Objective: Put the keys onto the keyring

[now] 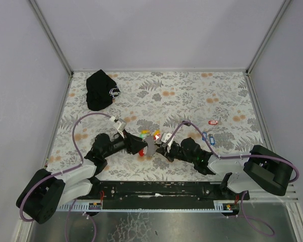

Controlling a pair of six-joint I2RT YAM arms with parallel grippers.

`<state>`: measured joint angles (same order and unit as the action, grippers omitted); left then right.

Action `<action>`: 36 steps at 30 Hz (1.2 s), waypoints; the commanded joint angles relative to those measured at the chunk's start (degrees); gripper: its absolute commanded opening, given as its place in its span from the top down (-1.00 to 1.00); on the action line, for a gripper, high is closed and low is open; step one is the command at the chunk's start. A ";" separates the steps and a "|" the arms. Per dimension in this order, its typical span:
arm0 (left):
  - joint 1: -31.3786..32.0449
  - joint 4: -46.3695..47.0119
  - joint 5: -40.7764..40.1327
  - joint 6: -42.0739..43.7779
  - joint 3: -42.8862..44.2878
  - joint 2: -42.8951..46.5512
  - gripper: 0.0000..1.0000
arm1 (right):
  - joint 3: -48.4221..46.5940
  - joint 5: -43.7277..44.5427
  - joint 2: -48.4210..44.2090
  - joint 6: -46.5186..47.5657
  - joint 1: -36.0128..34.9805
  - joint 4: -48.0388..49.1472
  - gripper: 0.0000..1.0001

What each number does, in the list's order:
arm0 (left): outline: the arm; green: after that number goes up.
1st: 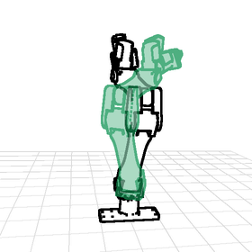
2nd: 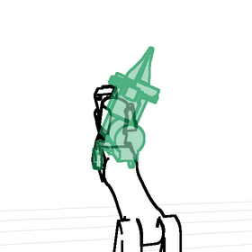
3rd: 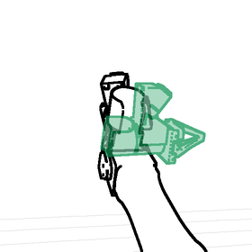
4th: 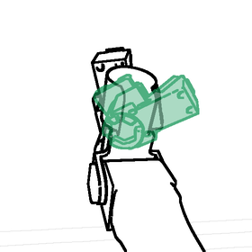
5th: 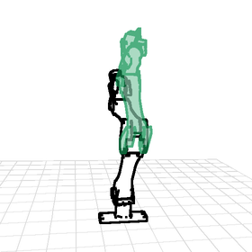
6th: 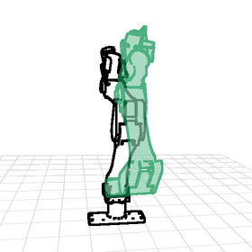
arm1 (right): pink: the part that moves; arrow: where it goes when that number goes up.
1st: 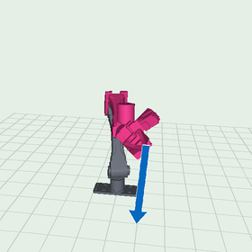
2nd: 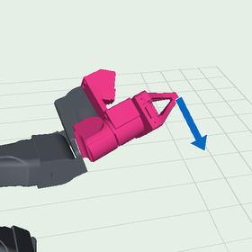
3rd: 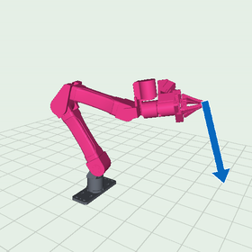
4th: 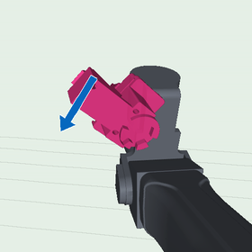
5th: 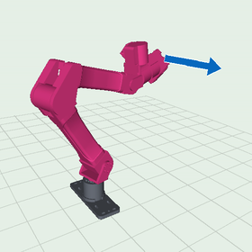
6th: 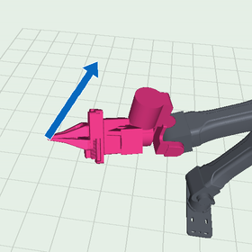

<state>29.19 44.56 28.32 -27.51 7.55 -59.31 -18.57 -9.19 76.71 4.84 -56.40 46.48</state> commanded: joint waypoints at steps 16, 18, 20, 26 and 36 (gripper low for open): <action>4.74 2.97 14.17 18.10 6.66 -10.00 0.08 | -1.00 -2.33 -2.35 1.29 0.28 0.42 1.00; 4.82 2.65 14.73 18.82 7.58 -11.42 0.18 | -1.24 -2.76 -2.35 1.53 0.29 0.19 1.00; 4.83 2.08 15.21 19.59 8.34 -12.52 0.26 | -1.57 -3.01 -2.44 1.88 0.25 -0.53 1.00; 4.86 1.96 17.84 20.08 9.36 -14.50 0.43 | -1.39 -3.09 -3.28 2.38 0.30 -1.46 1.00; 5.72 1.49 21.09 20.29 11.97 -19.71 0.49 | -1.22 -3.97 -4.35 2.57 0.48 -2.26 1.00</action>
<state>34.17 44.29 47.18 -8.64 17.37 -77.62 -17.85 -11.70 74.30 6.55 -56.40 42.48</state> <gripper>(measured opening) 0.266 0.018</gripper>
